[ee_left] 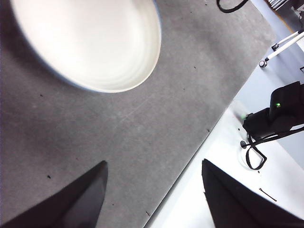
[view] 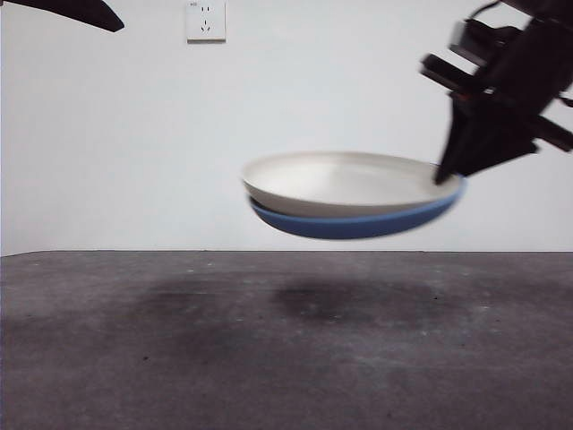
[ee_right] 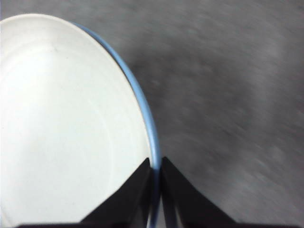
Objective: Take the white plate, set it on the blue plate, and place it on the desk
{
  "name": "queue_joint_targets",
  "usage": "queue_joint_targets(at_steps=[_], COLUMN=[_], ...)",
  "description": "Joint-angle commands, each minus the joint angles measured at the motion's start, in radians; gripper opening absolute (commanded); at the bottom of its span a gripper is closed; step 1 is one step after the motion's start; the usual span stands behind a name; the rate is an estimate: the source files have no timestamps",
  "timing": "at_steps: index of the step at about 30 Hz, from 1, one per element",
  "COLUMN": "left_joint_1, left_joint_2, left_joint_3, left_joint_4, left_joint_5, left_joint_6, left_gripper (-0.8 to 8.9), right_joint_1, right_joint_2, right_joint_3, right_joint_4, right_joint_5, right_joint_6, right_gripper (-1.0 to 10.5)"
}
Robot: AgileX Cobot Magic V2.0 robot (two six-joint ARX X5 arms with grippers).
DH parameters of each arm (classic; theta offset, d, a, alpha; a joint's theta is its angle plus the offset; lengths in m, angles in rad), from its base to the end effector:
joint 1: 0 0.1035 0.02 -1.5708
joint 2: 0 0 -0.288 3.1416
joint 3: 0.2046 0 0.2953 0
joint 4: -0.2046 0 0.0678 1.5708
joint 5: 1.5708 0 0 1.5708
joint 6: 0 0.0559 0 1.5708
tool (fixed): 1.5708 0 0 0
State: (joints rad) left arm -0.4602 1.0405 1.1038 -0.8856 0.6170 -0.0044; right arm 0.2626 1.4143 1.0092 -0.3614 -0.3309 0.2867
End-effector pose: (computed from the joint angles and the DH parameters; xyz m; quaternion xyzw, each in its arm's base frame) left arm 0.1973 -0.1339 0.3470 -0.0330 0.3995 -0.4693 0.7868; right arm 0.3347 0.1088 0.2455 0.1393 0.4086 0.2150 0.8760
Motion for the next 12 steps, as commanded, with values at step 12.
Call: queue_joint_targets(at_steps=[12], left_joint_1=[-0.006], left_joint_2=[0.009], left_joint_3=[0.01], left_joint_4=[0.011], left_joint_5=[0.005], left_joint_6=[0.015], left_gripper=[3.11], right_joint_1=[0.143], right_joint_2=[0.217], right_joint_3=[0.014], right_joint_4=[0.22], right_joint_5=[0.055], right_joint_6=[0.177], right_gripper=[0.1])
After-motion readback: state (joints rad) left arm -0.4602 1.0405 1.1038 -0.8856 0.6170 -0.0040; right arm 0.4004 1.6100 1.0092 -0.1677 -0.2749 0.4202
